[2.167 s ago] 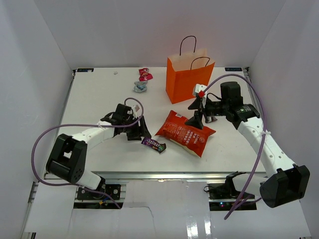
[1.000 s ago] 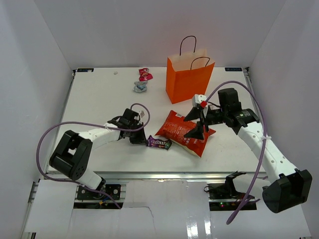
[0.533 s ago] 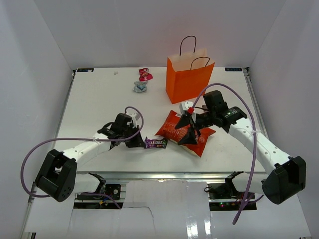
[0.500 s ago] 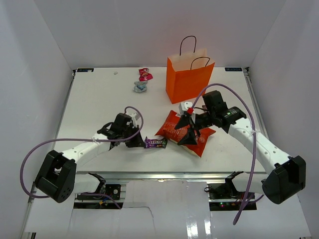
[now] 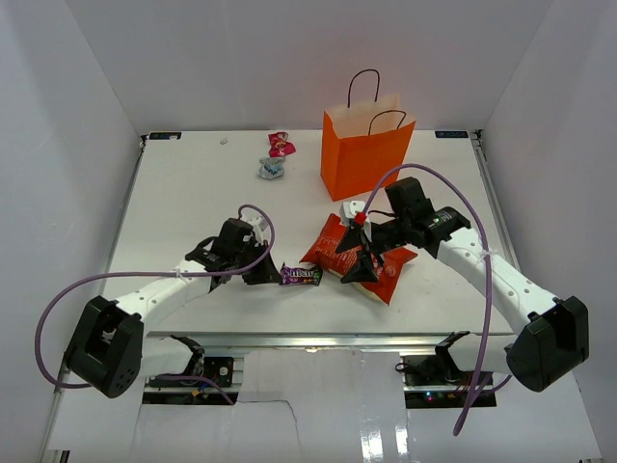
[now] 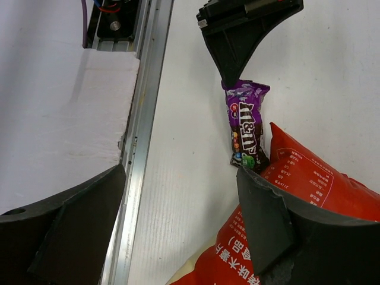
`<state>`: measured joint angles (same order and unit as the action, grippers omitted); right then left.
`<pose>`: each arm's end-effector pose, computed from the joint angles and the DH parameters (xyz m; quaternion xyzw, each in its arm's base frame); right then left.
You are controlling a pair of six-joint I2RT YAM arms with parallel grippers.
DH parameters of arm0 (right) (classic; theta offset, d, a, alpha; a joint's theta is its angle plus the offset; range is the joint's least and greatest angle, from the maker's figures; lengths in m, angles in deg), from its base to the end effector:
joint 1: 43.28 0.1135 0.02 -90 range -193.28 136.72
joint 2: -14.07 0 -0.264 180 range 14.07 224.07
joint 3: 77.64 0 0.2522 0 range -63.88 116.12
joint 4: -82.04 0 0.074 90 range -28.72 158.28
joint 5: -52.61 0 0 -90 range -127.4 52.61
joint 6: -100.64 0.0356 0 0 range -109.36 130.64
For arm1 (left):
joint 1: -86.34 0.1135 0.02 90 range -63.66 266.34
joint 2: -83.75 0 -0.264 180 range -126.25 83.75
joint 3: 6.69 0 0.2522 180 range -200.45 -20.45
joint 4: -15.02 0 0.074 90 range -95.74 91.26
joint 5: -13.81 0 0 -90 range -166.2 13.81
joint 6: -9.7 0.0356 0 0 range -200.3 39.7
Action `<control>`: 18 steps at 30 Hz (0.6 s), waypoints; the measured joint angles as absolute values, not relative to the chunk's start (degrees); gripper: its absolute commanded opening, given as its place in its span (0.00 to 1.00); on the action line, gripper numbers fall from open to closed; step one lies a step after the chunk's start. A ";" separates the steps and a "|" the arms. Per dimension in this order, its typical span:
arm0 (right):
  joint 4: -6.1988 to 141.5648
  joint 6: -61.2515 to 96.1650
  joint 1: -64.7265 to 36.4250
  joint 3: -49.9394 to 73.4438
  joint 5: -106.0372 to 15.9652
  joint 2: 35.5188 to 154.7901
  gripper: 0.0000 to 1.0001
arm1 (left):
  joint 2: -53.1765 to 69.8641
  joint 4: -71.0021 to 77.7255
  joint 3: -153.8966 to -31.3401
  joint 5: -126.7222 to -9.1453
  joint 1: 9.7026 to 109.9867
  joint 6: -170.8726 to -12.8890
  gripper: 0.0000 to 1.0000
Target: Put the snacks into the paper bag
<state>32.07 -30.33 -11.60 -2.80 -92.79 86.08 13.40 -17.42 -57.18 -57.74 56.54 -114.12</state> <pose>0.2011 0.1586 0.3080 -0.6250 0.5634 0.4051 0.3575 0.1977 -0.1262 0.1912 0.0190 0.9354 -0.2970 0.1910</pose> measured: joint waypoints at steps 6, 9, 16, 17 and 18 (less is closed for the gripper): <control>32.20 -30.46 -11.60 -2.80 -92.14 86.08 0.81 | 8.07 -17.81 -60.13 -57.58 56.54 -113.18 0.06; 32.12 -31.36 -11.44 -2.80 -91.92 86.08 0.81 | 8.16 -19.23 -61.92 -57.61 56.54 -112.38 0.06; 34.13 -32.12 -3.01 -2.80 -86.78 89.25 0.83 | 16.05 -22.84 -62.95 -57.69 56.54 -111.17 0.06; 35.33 -31.53 -1.39 -2.82 -84.99 90.15 0.83 | 17.38 -23.28 -62.95 -57.65 56.54 -111.17 0.06; 37.10 -30.33 0.82 -2.87 -82.43 91.26 0.83 | 18.45 -23.67 -62.93 -57.63 56.54 -111.17 0.06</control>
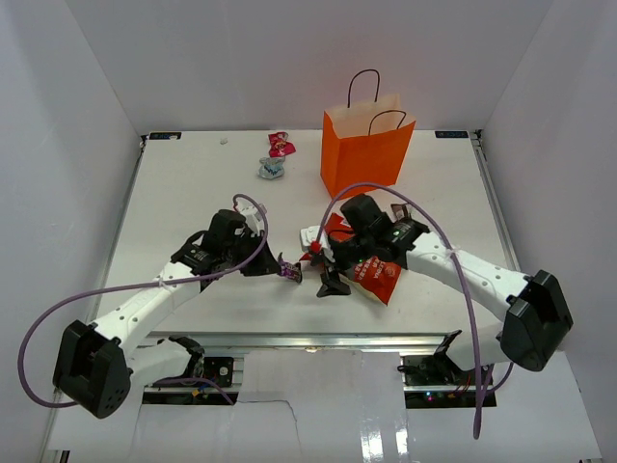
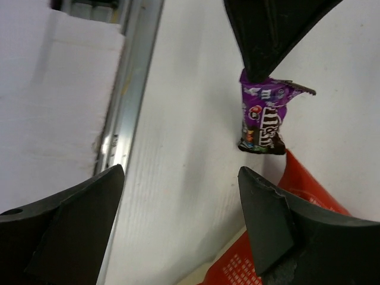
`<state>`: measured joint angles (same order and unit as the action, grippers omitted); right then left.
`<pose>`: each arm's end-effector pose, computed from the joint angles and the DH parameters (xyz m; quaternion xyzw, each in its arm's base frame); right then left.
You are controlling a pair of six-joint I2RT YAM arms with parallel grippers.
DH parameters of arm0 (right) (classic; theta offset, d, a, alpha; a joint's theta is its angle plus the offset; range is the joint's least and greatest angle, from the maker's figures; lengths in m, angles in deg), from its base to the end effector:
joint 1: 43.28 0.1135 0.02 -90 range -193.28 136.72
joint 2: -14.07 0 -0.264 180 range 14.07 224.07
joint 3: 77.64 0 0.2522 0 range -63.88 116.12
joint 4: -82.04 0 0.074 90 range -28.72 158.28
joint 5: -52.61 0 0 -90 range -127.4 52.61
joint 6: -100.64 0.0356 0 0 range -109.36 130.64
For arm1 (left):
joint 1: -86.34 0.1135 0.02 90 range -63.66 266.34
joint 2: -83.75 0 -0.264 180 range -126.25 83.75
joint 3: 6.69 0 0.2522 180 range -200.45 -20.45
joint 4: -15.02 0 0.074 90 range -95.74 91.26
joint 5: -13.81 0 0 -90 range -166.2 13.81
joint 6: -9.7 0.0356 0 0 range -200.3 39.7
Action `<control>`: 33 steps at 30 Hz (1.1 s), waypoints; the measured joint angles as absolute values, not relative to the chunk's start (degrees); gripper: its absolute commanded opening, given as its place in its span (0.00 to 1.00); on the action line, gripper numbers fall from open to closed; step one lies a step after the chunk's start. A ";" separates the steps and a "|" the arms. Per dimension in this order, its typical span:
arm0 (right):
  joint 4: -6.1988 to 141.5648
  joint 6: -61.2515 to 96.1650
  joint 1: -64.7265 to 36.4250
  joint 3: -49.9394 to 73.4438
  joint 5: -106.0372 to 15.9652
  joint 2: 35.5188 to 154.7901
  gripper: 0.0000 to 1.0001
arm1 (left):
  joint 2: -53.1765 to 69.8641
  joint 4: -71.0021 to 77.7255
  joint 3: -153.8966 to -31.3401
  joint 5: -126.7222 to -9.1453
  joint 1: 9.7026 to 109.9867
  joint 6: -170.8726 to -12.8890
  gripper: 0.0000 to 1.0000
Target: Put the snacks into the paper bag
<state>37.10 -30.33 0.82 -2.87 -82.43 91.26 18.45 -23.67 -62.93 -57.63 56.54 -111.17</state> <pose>0.1840 0.2134 0.2873 -0.6844 0.5400 0.3658 0.3260 0.1950 -0.1247 0.2339 0.0495 0.9211 -0.3095 0.2310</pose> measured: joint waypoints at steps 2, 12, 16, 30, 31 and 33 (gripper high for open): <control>41.71 -27.90 4.14 -2.87 -76.14 93.49 0.84 | 20.31 -24.13 -62.75 -57.56 56.54 -111.22 0.06; 60.14 -14.96 10.28 -2.78 -59.46 107.13 0.86 | 24.57 -25.59 -60.63 -57.56 56.54 -112.92 0.06; 65.16 -12.23 10.15 -2.82 -58.78 108.27 0.87 | 24.97 -25.72 -60.55 -57.54 56.54 -113.75 0.06; 71.41 -16.60 10.15 -2.82 -71.66 113.01 0.80 | 26.47 -25.68 -59.98 -57.56 56.54 -116.33 0.06; 71.41 -17.13 10.15 -2.82 -72.31 113.12 0.79 | 26.78 -25.66 -59.87 -57.56 56.54 -116.53 0.06; 71.41 -18.18 10.15 -2.82 -73.25 113.25 0.75 | 27.06 -25.66 -59.67 -57.56 56.54 -116.92 0.05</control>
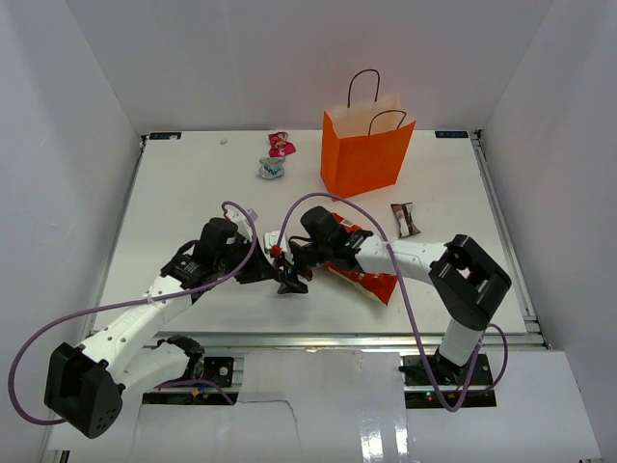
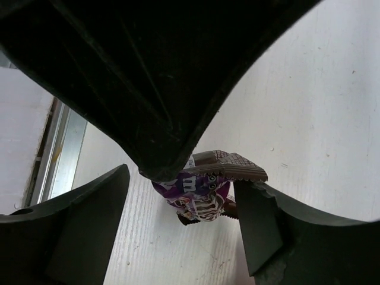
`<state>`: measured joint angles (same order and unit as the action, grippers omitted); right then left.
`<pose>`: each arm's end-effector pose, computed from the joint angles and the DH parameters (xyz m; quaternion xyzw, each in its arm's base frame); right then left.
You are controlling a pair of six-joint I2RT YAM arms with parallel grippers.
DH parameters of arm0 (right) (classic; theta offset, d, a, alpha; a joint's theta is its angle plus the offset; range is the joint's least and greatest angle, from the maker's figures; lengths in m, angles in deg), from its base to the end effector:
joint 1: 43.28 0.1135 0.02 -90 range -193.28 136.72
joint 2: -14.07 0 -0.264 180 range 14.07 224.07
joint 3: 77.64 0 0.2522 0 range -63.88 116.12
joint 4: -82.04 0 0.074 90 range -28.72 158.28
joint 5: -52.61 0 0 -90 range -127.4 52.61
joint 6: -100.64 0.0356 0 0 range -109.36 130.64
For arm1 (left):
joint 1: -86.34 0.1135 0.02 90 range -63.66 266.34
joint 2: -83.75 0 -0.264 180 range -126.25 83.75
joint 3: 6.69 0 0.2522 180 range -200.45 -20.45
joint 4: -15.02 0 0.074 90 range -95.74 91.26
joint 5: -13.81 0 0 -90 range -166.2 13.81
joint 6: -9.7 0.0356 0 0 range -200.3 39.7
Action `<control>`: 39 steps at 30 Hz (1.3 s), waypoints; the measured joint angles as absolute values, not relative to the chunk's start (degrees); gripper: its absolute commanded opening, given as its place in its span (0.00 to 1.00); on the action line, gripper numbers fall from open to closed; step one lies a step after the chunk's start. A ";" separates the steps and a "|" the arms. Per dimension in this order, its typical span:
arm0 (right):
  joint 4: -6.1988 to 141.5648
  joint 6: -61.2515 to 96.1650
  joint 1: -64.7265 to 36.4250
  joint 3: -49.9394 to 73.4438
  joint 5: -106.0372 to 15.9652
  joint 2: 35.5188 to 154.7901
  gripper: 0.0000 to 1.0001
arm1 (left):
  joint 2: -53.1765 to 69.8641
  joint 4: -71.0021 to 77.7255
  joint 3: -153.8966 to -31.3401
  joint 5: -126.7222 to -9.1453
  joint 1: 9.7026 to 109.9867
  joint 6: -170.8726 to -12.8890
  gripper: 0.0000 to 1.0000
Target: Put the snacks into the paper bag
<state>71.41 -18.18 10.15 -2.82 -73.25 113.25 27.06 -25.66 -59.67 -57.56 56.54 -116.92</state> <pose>0.2073 0.3145 0.2111 -0.6621 0.5422 0.3604 0.3711 0.1711 -0.1111 0.2424 0.0085 0.9118 -0.3343 0.2383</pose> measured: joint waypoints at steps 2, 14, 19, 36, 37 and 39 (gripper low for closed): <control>71.44 -18.83 10.15 -2.82 -73.97 113.58 0.72 | 27.09 -25.59 -59.47 -57.52 56.54 -117.36 0.06; 71.15 -19.82 10.09 -2.50 -76.44 115.50 0.22 | 27.44 -25.57 -59.52 -57.69 56.52 -118.76 0.19; 69.75 -20.23 9.06 -1.36 -78.69 115.13 0.18 | 29.36 -27.91 -62.69 -60.56 56.67 -119.13 0.75; 61.21 -10.18 -11.40 35.36 -78.72 107.85 0.18 | 39.19 -27.60 -76.24 -72.38 56.59 -116.35 0.98; 61.71 -9.39 -13.13 38.81 -77.49 107.81 0.18 | 39.02 -27.36 -75.28 -72.36 56.59 -116.53 0.98; 63.28 -8.47 -16.01 43.73 -74.76 107.81 0.18 | 38.34 -26.93 -73.00 -72.34 56.59 -116.99 0.98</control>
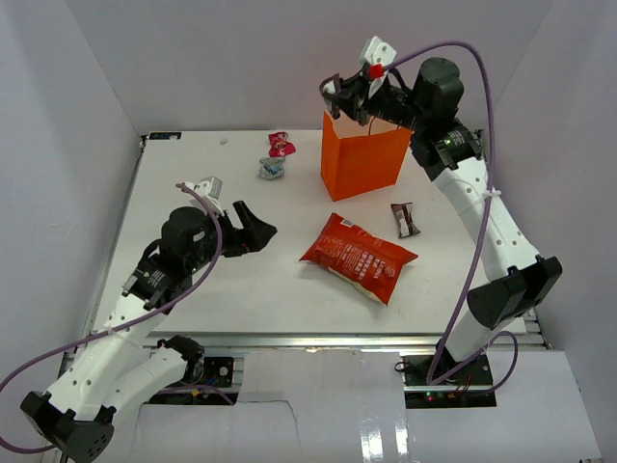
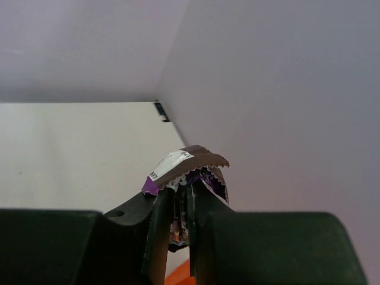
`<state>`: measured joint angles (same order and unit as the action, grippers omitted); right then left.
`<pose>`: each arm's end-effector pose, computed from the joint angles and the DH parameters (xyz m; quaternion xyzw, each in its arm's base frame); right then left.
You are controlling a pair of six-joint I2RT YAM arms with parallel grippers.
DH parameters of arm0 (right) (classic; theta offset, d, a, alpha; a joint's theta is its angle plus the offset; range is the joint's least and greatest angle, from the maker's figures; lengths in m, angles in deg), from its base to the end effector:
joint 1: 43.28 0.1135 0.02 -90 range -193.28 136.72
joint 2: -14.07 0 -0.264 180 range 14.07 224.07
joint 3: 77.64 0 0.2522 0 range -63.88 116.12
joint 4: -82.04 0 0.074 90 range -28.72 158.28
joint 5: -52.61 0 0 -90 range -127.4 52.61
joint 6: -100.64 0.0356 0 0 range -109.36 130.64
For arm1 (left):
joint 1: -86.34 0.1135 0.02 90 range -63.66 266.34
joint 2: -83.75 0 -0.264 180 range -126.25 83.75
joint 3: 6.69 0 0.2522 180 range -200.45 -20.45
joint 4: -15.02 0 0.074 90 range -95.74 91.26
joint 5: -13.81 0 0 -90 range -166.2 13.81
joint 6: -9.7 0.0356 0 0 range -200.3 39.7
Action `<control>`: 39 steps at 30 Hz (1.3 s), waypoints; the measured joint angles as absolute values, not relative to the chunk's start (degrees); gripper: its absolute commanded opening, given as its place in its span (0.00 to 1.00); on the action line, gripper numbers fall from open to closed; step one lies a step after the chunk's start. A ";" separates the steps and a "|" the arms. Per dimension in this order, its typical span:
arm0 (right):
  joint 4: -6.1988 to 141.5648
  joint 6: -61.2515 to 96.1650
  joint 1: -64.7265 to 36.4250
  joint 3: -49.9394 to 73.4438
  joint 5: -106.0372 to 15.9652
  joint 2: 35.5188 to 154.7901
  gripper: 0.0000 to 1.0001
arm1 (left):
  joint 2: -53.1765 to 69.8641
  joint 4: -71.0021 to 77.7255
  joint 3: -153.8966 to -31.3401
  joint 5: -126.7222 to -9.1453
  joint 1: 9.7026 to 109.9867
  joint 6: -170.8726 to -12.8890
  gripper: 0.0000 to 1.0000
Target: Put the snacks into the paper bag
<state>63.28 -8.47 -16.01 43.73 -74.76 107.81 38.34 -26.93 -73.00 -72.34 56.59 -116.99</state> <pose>0.3116 0.1849 0.5097 -0.4663 0.4704 0.2590 0.7030 0.1486 -0.0877 0.3521 -0.0309 0.8235 -0.3331 0.4581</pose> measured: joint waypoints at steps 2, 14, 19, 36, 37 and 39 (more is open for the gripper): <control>64.18 -7.79 -17.72 46.13 -72.42 108.07 0.18 | 37.64 -26.75 -71.19 -72.16 56.59 -117.47 0.98; 64.97 -6.72 -22.72 48.63 -59.07 120.88 0.34 | 38.17 -22.99 -63.10 -69.15 56.59 -122.21 0.98; 65.08 -6.96 -23.57 48.60 -56.62 122.69 0.59 | 39.11 -22.07 -61.11 -68.14 56.59 -123.96 0.98; 59.00 -3.86 -33.93 35.32 -72.86 99.98 0.78 | 39.22 -20.26 -59.28 -67.86 56.59 -126.30 0.98; 58.34 -3.86 -36.08 31.91 -74.26 96.42 0.77 | 39.15 -20.28 -58.99 -67.88 56.59 -126.43 0.98; 57.10 -4.28 -39.94 24.47 -76.05 90.47 0.77 | 38.84 -20.22 -58.49 -68.03 56.59 -126.54 0.98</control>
